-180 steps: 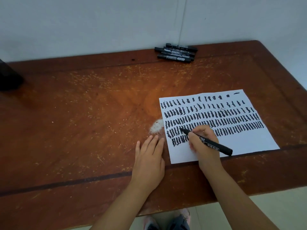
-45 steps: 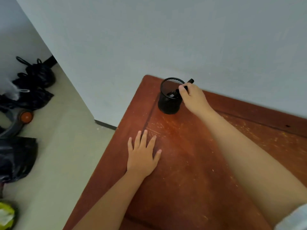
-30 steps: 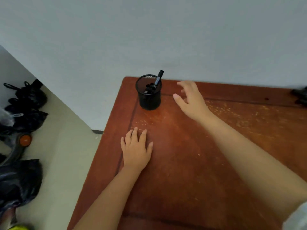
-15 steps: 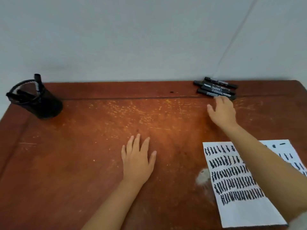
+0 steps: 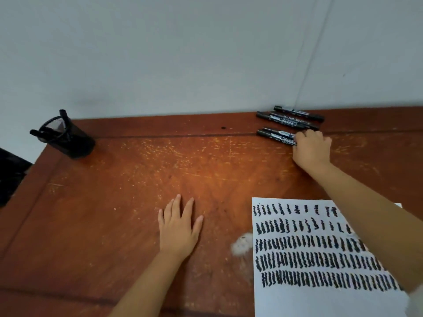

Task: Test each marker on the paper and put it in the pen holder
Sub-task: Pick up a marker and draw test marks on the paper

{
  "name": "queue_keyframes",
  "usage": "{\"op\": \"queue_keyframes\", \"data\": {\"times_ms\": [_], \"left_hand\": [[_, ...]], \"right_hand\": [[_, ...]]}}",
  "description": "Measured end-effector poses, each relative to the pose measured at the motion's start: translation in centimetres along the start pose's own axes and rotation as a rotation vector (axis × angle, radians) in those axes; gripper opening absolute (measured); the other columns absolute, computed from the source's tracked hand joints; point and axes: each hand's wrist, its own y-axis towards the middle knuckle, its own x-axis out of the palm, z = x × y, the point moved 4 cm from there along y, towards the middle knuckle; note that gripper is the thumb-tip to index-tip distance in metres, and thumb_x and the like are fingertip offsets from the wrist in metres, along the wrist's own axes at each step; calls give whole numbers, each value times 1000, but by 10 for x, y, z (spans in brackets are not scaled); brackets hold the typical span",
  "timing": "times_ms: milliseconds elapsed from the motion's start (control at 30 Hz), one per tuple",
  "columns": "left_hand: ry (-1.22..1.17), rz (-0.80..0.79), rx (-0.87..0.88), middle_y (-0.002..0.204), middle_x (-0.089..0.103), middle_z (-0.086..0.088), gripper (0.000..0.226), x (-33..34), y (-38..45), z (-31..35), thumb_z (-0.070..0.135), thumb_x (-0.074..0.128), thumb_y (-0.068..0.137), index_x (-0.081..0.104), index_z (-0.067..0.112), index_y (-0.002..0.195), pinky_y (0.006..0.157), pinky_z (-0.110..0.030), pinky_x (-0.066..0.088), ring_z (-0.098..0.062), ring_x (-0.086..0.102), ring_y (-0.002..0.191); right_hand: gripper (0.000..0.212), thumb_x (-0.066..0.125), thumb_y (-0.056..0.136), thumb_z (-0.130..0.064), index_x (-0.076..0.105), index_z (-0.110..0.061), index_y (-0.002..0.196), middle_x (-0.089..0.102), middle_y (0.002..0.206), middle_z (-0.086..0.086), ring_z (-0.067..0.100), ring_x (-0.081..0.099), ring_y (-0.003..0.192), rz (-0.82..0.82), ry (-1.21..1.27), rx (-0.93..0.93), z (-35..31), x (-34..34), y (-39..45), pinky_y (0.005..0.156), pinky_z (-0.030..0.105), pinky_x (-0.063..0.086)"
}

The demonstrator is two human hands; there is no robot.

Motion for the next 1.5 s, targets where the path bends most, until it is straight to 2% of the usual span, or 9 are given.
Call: {"op": "queue_keyframes", "data": {"times_ms": [200, 333, 433, 567, 700, 800, 1067, 1233, 1500], "left_hand": [[-35, 123, 108, 144, 33, -17, 82, -18, -13, 15, 60, 7, 75, 33, 14, 138, 109, -49, 17, -35, 25, 133], [-161, 237, 258, 135, 44, -22, 55, -29, -42, 44, 35, 41, 87, 42, 2, 131, 106, -46, 24, -39, 36, 126], [-260, 316, 458, 122, 56, -18, 49, -30, -75, 68, 31, 45, 85, 51, 0, 121, 99, -39, 29, -31, 47, 116], [-305, 157, 729, 104, 65, -16, 40, -16, -123, 92, 30, 44, 86, 57, 1, 112, 79, -33, 47, -22, 51, 97], [-336, -112, 801, 107, 59, -15, 44, 5, -168, 95, 30, 31, 86, 50, 5, 118, 73, -31, 36, -29, 53, 95], [-381, -227, 834, 106, 57, -12, 46, 11, -187, 93, 34, 28, 86, 48, 6, 117, 74, -30, 36, -25, 51, 94], [-491, -304, 830, 75, 49, 3, 41, 15, -204, 89, 36, 29, 85, 50, 3, 97, 58, -30, 30, -15, 42, 65], [-647, -451, 789, 57, 36, 13, 17, 16, -199, 89, 31, 35, 86, 38, 25, 71, 47, -16, 27, -2, 37, 50], [-638, -312, 739, 55, 37, 15, 47, 21, -189, 82, 48, 31, 84, 50, 6, 90, 46, -20, 26, -2, 37, 50]], "right_hand": [[24, 48, 89, -5, 51, 4, 110, 47, 115, 26, 42, 51, 98, 42, 263, -42, 9, -26, -40, 86, 44, 40], [9, 53, 83, 4, 58, 8, 90, 52, 94, 26, 32, 51, 81, 305, 543, -124, 11, -68, -115, 68, 17, 32], [2, 60, 80, -1, 60, -3, 79, 53, 79, 8, 18, 48, 69, 242, 745, -115, 3, -84, -189, 63, 8, 37], [11, 61, 75, -11, 55, -17, 69, 57, 56, -1, 7, 61, 49, 34, 1131, -103, -14, -91, -279, 51, 15, 49], [16, 66, 74, -13, 53, -16, 64, 55, 44, 0, 9, 49, 35, -53, 1467, 160, -19, -78, -330, 42, 16, 44], [23, 60, 67, -32, 50, -19, 52, 43, 33, -6, 4, 38, 32, -153, 1413, 185, -27, -62, -346, 39, 12, 34], [10, 56, 54, -28, 56, -21, 46, 41, 33, -7, 4, 31, 25, -235, 1529, 105, -30, -55, -348, 34, 9, 27], [11, 55, 50, -29, 55, -21, 43, 40, 32, -10, 4, 30, 23, -345, 1588, 80, -29, -47, -342, 34, 7, 23], [14, 56, 52, -11, 51, -14, 40, 36, 29, -10, 5, 28, 23, -349, 1631, 126, -36, -37, -327, 32, 7, 22]]}}
